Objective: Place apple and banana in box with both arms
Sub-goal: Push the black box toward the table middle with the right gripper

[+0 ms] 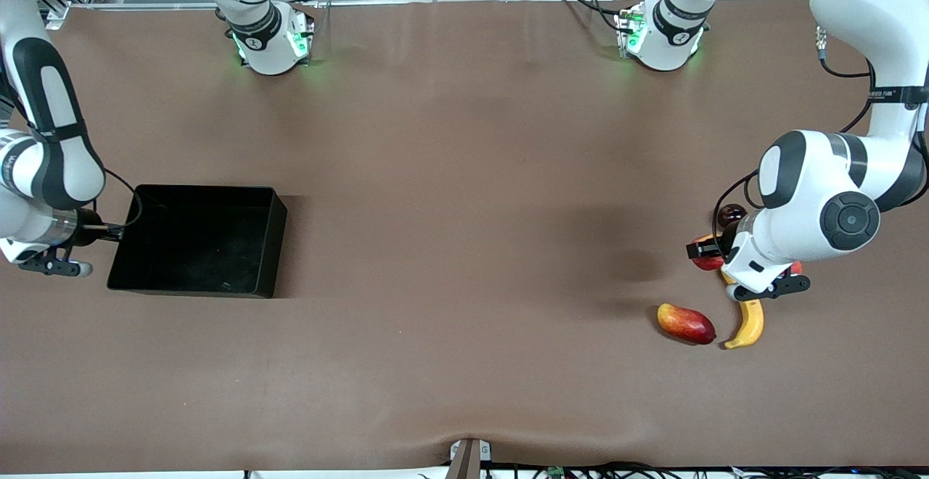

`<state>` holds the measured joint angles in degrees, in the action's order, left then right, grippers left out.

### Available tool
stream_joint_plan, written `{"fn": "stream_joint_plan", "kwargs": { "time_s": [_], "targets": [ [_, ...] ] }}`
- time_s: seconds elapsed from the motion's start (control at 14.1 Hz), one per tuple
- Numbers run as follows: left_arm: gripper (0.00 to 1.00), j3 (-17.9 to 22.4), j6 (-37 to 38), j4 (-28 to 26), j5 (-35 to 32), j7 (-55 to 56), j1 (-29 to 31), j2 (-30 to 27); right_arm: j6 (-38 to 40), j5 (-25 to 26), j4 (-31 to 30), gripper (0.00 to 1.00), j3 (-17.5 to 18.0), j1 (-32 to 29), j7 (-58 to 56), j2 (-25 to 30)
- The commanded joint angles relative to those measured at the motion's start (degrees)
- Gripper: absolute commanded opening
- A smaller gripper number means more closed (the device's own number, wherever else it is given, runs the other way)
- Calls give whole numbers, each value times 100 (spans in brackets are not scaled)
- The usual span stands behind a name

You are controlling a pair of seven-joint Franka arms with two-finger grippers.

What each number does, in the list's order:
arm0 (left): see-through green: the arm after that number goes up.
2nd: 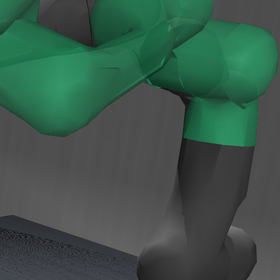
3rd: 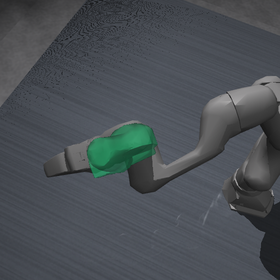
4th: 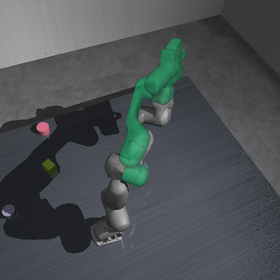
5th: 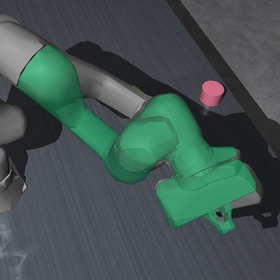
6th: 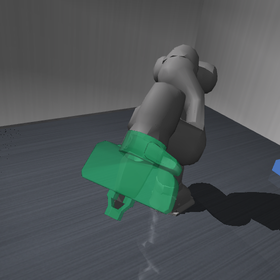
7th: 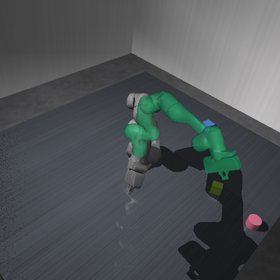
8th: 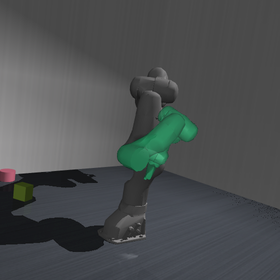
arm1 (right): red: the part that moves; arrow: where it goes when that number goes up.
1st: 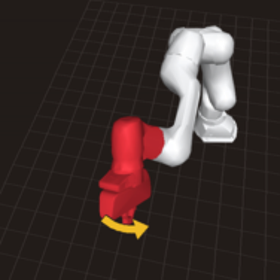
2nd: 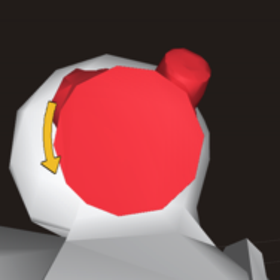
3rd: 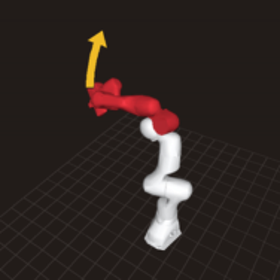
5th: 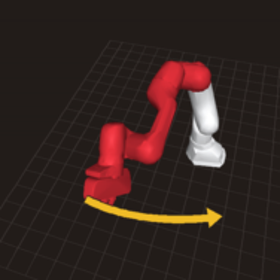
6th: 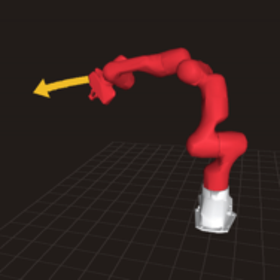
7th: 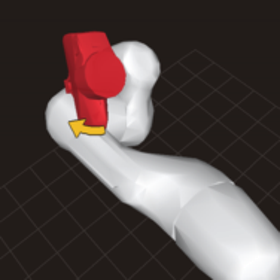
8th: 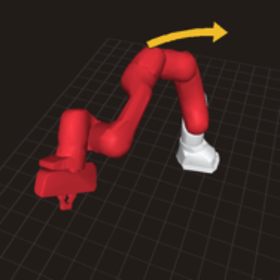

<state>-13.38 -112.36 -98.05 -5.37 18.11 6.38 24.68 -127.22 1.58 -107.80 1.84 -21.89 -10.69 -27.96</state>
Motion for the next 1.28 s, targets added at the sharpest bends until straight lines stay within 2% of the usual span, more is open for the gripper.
{"fn": "stream_joint_plan", "kwargs": {
  "time_s": [0.0, 0.21, 0.28, 0.5, 0.64, 0.92, 1.14, 1.21],
  "targets": [
    [0, -33, 83, 32, -52, 114, 3, 2, -330, 36, -74, 53, 1, 247, 522, -165],
    [0, -33, 83, 32, -52, 105, 3, -7, -268, 70, -83, 10, -17, 571, 1415, -157],
    [0, -33, 83, 23, -44, 114, 3, 2, -251, 123, -75, 0, -26, 703, 1690, -157],
    [0, -33, 83, 32, -52, 105, 3, 2, 204, 123, 30, 0, -8, 730, 1719, -148],
    [0, -33, 83, 32, -44, 114, 3, -7, 495, 106, 319, 0, -8, 748, 1745, -148],
    [0, -33, 83, 40, -52, 114, 3, -7, 1637, 27, 1014, 0, 18, 792, 1719, -148],
    [0, -33, 83, 58, -52, 131, 3, 2, 1648, -8, 1059, 0, 325, 792, 1798, -113],
    [0, -33, 83, 67, -44, 131, -5, 2, 1656, -208, 1068, 0, 483, 792, 1807, -52]
  ]
}}
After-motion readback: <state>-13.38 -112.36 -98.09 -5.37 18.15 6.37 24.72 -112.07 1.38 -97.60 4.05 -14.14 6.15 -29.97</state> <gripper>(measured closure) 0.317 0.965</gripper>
